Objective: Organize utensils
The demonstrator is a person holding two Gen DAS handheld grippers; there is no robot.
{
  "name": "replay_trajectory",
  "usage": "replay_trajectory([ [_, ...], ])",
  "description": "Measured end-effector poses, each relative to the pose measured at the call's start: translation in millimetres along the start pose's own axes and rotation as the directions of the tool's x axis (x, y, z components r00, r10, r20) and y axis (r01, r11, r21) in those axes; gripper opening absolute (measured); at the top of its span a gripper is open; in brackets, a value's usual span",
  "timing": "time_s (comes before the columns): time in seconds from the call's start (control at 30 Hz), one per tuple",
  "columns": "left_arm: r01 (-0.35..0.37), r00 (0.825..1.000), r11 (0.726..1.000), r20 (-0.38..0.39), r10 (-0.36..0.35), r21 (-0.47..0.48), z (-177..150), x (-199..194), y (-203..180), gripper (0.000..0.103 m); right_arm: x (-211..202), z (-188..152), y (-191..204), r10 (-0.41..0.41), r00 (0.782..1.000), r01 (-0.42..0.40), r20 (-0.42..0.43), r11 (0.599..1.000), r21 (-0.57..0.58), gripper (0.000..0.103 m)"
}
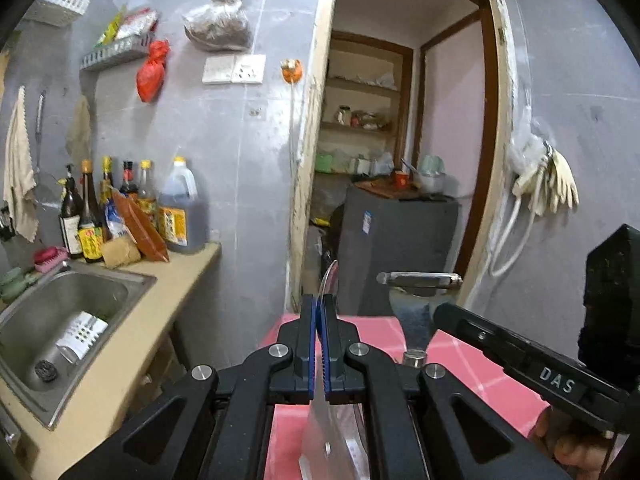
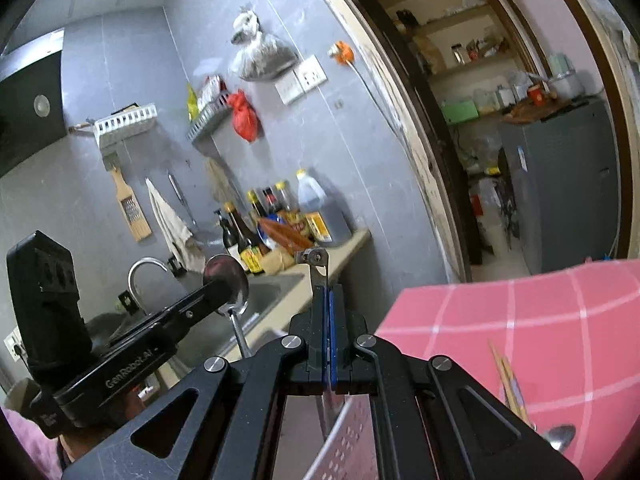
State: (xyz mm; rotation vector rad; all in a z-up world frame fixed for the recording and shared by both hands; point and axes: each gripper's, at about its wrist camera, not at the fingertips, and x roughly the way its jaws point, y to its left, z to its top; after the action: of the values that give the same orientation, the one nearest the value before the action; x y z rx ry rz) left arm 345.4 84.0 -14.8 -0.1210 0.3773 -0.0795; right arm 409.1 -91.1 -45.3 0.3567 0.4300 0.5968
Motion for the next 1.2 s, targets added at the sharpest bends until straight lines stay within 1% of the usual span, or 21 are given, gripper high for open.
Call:
replay_trajectory([
  [0.2,0.063,0.994,0.998,-0.088,-0.065,-0.017,-12.7,-0.3,3.2,0.003,5.2,-13.3,1.5,0.005,0.998,-0.005,-0.060,1.000,0.004,0.003],
  [0.27,0.068,0.992,0.997,-0.106,-0.070,-0.023,-15.7,-0.6,4.3,0.003,5.9,-18.8,1.6,0.004,0.997,-0.003,-0.082,1.000,0.005,0.004],
  [0.37,0.085,0.986,0.994,-0.138,-0.094,-0.065,-18.2,-1.6,9.8,0.003,6.9,-24.5,-0.1,0.004,0.994,-0.002,-0.110,1.000,0.016,0.004],
  [0.5,0.101,0.978,0.990,-0.174,-0.116,-0.093,-20.1,-2.8,12.5,0.006,5.0,-29.3,0.1,-0.008,0.990,0.012,-0.140,1.000,0.026,0.009],
  [0.53,0.098,0.978,0.991,-0.178,-0.114,-0.094,-19.4,-3.7,12.3,0.010,3.3,-30.1,0.5,-0.016,0.990,0.020,-0.140,1.000,0.025,0.011],
  [0.57,0.097,0.977,0.991,-0.180,-0.113,-0.097,-19.4,-4.8,12.9,0.013,1.0,-29.9,1.2,-0.021,0.990,0.024,-0.136,0.999,0.023,0.017],
  [0.6,0.098,0.978,0.989,-0.176,-0.116,-0.107,-19.4,-7.4,13.9,0.019,-3.3,-29.2,2.3,-0.023,0.992,0.026,-0.128,0.999,0.023,0.026],
  [0.63,0.098,0.979,0.988,-0.168,-0.117,-0.116,-19.0,-10.2,15.1,0.026,-8.0,-27.6,3.6,-0.026,0.993,0.029,-0.119,0.999,0.022,0.029],
  [0.67,0.096,0.981,0.987,-0.157,-0.115,-0.127,-18.3,-14.1,16.2,0.029,-14.2,-26.6,4.6,-0.029,0.994,0.031,-0.109,0.999,0.018,0.032],
  [0.73,0.091,0.983,0.986,-0.143,-0.111,-0.142,-15.6,-19.6,16.5,0.041,-24.4,-21.5,6.3,-0.048,0.995,0.049,-0.090,0.999,0.010,0.033],
  [0.77,0.089,0.985,0.984,-0.130,-0.109,-0.153,-13.6,-24.1,16.2,0.043,-31.5,-17.0,7.7,-0.062,0.995,0.063,-0.075,0.998,0.005,0.035],
  [0.87,0.079,0.991,0.984,-0.092,-0.094,-0.158,-6.9,-36.2,10.9,0.053,-55.0,-6.3,9.0,-0.115,0.993,0.115,-0.020,0.993,-0.008,0.051],
  [0.9,0.075,0.993,0.985,-0.080,-0.089,-0.155,-5.0,-39.7,8.3,0.059,-62.1,-2.1,9.3,-0.129,0.992,0.129,-0.004,0.992,-0.012,0.057],
  [0.93,0.069,0.994,0.986,-0.068,-0.080,-0.150,-3.2,-43.2,5.5,0.065,-73.0,2.0,9.7,-0.152,0.988,0.153,0.019,0.988,-0.023,0.060],
  [0.97,0.063,0.996,0.988,-0.052,-0.071,-0.141,-1.6,-48.3,0.5,0.068,-82.8,5.9,9.7,-0.175,0.984,0.176,0.038,0.984,-0.032,0.065],
  [1.03,0.057,0.997,0.989,-0.035,-0.062,-0.133,0.4,-54.6,-7.9,0.078,-99.2,13.8,9.1,-0.212,0.975,0.215,0.068,0.975,-0.046,0.075],
  [1.07,0.051,0.998,0.990,-0.025,-0.055,-0.130,0.4,-58.5,-12.8,0.082,-107.2,17.5,8.8,-0.231,0.970,0.235,0.083,0.970,-0.055,0.083],
  [1.1,0.042,0.999,0.991,-0.007,-0.043,-0.125,-0.2,-63.2,-18.9,0.090,-115.5,22.0,9.0,-0.248,0.963,0.255,0.102,0.965,-0.063,0.093],
  [1.13,0.032,0.999,0.992,0.008,-0.032,-0.121,-1.0,-67.0,-23.8,0.096,-123.8,23.2,8.5,-0.264,0.957,0.274,0.120,0.959,-0.072,0.096],
  [1.17,0.026,0.999,0.993,0.023,-0.023,-0.116,-2.3,-70.9,-29.4,0.098,-132.7,25.2,8.2,-0.281,0.949,0.294,0.140,0.952,-0.081,0.102],
  [1.2,0.023,0.999,0.994,0.038,-0.019,-0.108,-4.5,-75.1,-37.3,0.100,-138.3,28.0,8.1,-0.291,0.945,0.306,0.151,0.948,-0.085,0.102],
])
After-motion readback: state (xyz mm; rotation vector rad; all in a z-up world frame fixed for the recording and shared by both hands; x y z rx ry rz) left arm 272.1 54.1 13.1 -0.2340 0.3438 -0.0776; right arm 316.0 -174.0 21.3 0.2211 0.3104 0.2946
